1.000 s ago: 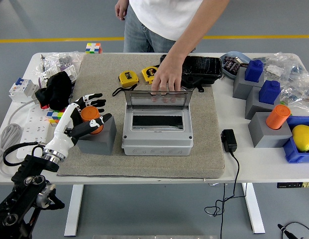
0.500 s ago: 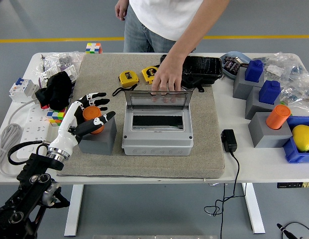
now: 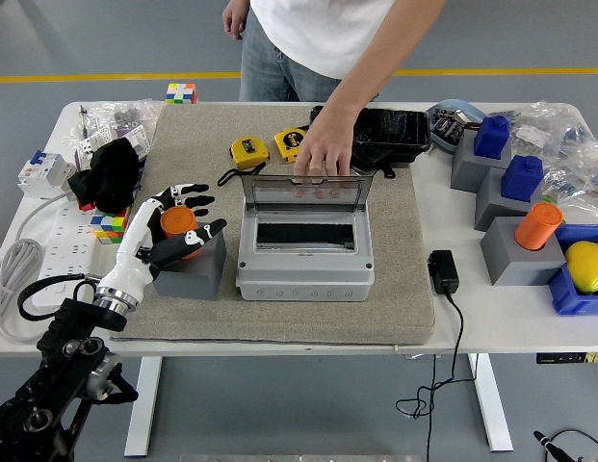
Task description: Fetch the battery,place it into the box,close the lid of the box
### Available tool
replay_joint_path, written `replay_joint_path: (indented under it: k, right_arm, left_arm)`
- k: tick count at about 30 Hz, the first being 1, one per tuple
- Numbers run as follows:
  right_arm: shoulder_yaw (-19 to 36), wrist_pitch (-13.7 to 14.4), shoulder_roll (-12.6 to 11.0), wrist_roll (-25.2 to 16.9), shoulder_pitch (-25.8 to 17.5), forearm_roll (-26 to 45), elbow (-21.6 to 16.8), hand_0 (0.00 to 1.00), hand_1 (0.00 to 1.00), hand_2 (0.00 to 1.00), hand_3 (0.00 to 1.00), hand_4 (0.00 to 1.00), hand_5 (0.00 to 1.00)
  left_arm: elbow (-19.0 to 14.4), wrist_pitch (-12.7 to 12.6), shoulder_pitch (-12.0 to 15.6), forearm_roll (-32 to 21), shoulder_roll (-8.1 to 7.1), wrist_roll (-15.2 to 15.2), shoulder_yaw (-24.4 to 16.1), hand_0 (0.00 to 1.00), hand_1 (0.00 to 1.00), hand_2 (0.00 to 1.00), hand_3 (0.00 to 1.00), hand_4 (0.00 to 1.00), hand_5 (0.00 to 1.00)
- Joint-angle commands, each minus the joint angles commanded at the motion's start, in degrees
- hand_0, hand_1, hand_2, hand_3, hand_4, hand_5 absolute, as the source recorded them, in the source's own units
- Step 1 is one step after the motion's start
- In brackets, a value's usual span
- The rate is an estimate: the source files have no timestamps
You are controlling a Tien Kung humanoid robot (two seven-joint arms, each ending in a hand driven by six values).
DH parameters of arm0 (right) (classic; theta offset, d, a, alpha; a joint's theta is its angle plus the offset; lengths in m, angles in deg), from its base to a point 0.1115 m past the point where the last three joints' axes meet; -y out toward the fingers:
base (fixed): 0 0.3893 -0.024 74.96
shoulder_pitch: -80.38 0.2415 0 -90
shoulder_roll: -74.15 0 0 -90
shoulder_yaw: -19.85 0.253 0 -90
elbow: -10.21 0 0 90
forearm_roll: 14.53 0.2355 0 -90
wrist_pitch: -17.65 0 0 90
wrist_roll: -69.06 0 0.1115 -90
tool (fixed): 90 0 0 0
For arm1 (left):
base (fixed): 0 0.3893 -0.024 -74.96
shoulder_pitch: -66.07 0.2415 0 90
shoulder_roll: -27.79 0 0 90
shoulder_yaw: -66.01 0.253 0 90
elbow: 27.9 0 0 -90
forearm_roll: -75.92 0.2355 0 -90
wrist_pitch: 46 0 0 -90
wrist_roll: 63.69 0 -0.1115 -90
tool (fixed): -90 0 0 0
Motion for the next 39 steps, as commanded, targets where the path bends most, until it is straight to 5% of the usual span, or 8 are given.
replay_joint_path:
  k: [13, 25, 26, 31, 32, 37, 38, 39]
  right_arm:
    - [-0.3, 0.0, 0.0, 0.0, -0.2, 0.2, 0.0, 0.871, 0.843, 0.818, 0.836, 0.998, 0.998]
    - [-0.3, 0.1, 0.1, 0.0, -0.2, 0.0, 0.0, 0.871, 0.843, 0.818, 0.834, 0.998, 0.998]
    - [-0.2, 0.1, 0.1, 0.0, -0.2, -0.1, 0.0, 0.872, 0.845, 0.818, 0.833, 0.998, 0.998]
    - [0.1, 0.2, 0.1, 0.0, -0.1, -0.4, 0.0, 0.872, 0.845, 0.818, 0.833, 0.998, 0.998]
    - [0.1, 0.2, 0.1, 0.0, -0.1, -0.4, 0.0, 0.873, 0.847, 0.819, 0.833, 0.998, 0.998]
    - [0.0, 0.2, 0.1, 0.0, -0.1, -0.2, 0.0, 0.873, 0.847, 0.819, 0.833, 0.998, 0.998]
    - [0.0, 0.2, 0.1, 0.0, -0.1, -0.2, 0.0, 0.873, 0.846, 0.818, 0.833, 0.998, 0.998]
    - [0.0, 0.2, 0.1, 0.0, -0.1, -0.2, 0.0, 0.873, 0.846, 0.818, 0.833, 0.998, 0.998]
  left_arm:
    - [0.6, -1.7, 0.2, 1.2, 0.09, -0.2, 0.3, 0.621, 0.672, 0.540, 0.546, 0.998, 0.188]
    - [0.9, -2.5, 0.3, 1.0, 0.05, -0.3, 1.1, 0.472, 0.608, 0.458, 0.463, 0.998, 0.162]
    - [0.9, -2.6, 0.3, 0.9, 0.05, -0.3, 1.1, 0.357, 0.570, 0.441, 0.440, 0.998, 0.158]
    - [1.0, -3.0, 0.2, 0.6, 0.10, -0.4, 1.2, 0.357, 0.570, 0.441, 0.440, 0.998, 0.158]
    - [1.0, -3.1, 0.1, 0.5, 0.10, -0.5, 1.2, 0.268, 0.488, 0.390, 0.392, 0.998, 0.158]
    - [1.1, -3.4, 0.1, 0.4, 0.10, -0.5, 1.2, 0.268, 0.488, 0.390, 0.392, 0.998, 0.158]
    - [1.1, -3.4, 0.1, 0.4, 0.10, -0.5, 1.2, 0.204, 0.301, 0.322, 0.302, 0.998, 0.132]
    - [1.1, -3.4, 0.1, 0.4, 0.10, -0.5, 1.2, 0.204, 0.301, 0.322, 0.302, 0.998, 0.132]
